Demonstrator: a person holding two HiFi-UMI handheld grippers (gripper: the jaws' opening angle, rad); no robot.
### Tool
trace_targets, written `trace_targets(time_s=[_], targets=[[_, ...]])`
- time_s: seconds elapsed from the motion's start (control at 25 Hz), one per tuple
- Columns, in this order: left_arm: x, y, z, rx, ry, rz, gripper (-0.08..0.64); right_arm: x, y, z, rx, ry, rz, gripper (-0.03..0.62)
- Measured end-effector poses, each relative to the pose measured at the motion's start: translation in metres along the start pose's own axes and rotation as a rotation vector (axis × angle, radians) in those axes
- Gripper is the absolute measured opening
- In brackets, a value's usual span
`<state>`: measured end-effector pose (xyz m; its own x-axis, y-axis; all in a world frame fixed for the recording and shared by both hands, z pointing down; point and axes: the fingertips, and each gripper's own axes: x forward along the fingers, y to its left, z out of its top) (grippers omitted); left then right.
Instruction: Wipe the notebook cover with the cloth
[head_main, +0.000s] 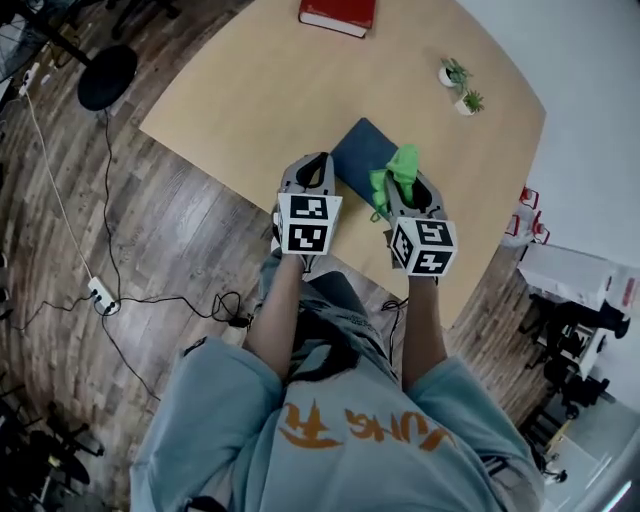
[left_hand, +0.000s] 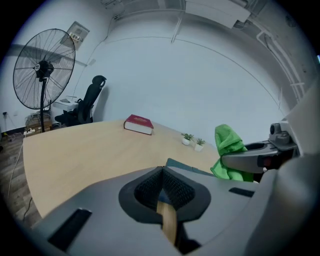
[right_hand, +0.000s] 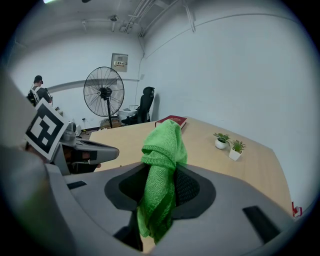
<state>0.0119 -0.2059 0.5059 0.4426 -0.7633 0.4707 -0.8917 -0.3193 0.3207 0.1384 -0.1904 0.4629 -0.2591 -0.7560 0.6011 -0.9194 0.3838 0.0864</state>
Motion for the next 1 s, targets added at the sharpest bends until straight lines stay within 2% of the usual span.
trace_targets(time_s=[0.24, 0.48, 1.0], targets=[[0.015, -0.002, -0.011, 0.027, 0.039, -0.028, 0.015, 0.009, -0.011, -0.012, 0.044, 0.022, 0.002, 0.124], [0.032, 0.004, -0.016, 0.044, 0.079, -0.012, 0.015, 0.038, -0.011, -0.006, 0.029, 0.024, 0.052, 0.125], [0.065, 0.024, -0.021, -0.013, 0.133, 0.031, 0.016, 0.109, -0.019, 0.019, -0.052, 0.069, 0.129, 0.124]])
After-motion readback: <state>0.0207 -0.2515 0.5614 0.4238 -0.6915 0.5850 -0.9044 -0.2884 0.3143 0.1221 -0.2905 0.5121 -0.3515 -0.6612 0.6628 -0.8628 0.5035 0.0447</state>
